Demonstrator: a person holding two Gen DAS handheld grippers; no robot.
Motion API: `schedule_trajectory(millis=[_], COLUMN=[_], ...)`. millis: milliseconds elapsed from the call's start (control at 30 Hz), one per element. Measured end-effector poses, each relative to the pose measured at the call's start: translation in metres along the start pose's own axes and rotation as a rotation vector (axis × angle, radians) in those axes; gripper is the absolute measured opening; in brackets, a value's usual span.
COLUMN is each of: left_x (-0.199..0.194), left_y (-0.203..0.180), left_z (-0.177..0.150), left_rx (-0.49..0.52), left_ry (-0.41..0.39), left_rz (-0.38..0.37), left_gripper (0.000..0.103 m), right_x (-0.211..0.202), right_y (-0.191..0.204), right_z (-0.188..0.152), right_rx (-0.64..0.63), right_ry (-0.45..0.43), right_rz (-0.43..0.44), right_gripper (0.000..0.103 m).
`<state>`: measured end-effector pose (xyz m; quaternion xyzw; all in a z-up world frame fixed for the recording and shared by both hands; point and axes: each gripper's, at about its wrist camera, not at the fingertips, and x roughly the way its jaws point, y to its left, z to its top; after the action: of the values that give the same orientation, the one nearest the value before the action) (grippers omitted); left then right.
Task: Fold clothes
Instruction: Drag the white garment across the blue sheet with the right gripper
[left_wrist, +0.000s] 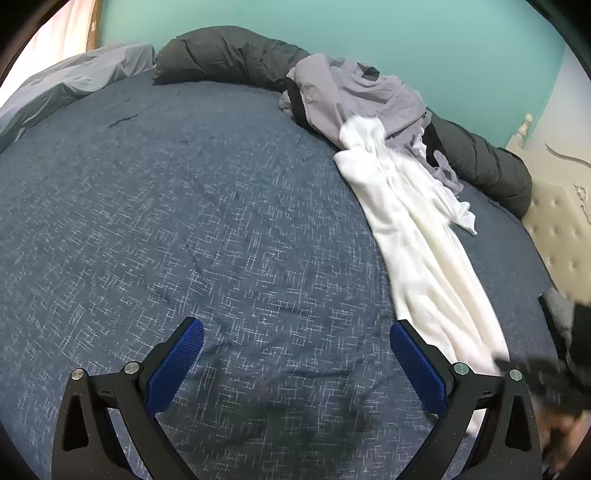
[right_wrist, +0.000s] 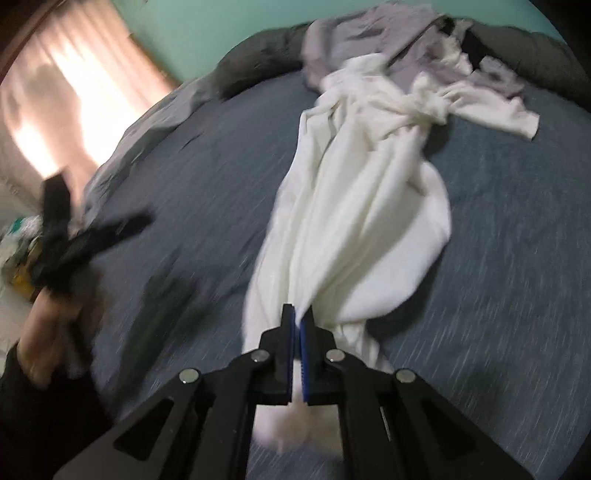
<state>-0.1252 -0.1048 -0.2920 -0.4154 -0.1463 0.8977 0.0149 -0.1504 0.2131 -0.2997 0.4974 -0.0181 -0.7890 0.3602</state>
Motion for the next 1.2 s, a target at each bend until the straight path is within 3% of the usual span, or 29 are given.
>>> schedule_trajectory(millis=[167, 333, 433, 500, 567, 633, 933, 1000, 1033, 1067, 1200], left_x=[-0.006, -0.007, -0.006, -0.007, -0.006, -0.004, 0.008, 0.01, 0.011, 0.012, 0.016], left_y=[0.002, 0.003, 0.004, 0.003, 0.002, 0.001, -0.001, 0.0, 0.0, -0.001, -0.002], left_z=[-0.001, -0.002, -0.001, 0.0, 0.0, 0.001, 0.0, 0.001, 0.001, 0.001, 0.002], left_rx=[-0.005, -0.007, -0.006, -0.002, 0.004, 0.011, 0.035, 0.035, 0.037, 0.039, 0.039], left_ry=[-0.004, -0.001, 0.001, 0.0, 0.0, 0.003, 0.032, 0.039, 0.041, 0.044, 0.053], left_rz=[-0.002, -0.004, -0.004, -0.002, -0.004, -0.004, 0.005, 0.005, 0.003, 0.001, 0.001], left_gripper=[0.103, 0.103, 0.103, 0.103, 0.103, 0.103, 0.103, 0.103, 0.103, 0.103, 0.103], right_x=[-0.016, -0.041, -0.045, -0.041, -0.032, -0.019, 0.038, 0.047, 0.053, 0.058, 0.058], right_y=[0.011, -0.018, -0.037, -0.047, -0.062, -0.078, -0.111, -0.112, -0.107, -0.103, -0.084], right_z=[-0.036, -0.026, -0.003, 0.011, 0.025, 0.041, 0.081, 0.083, 0.084, 0.084, 0.078], right_rx=[-0.024, 0.072, 0.15, 0.182, 0.226, 0.28, 0.361, 0.363, 0.341, 0.319, 0.264], right_ry=[0.089, -0.018, -0.075, -0.093, -0.108, -0.123, -0.154, -0.149, -0.137, -0.126, -0.139], right_rz=[-0.004, -0.051, -0.085, -0.105, -0.125, -0.138, -0.114, -0.078, -0.067, -0.058, -0.02], right_gripper=[0.001, 0.002, 0.003, 0.009, 0.04, 0.046, 0.046, 0.04, 0.028, 0.009, 0.004])
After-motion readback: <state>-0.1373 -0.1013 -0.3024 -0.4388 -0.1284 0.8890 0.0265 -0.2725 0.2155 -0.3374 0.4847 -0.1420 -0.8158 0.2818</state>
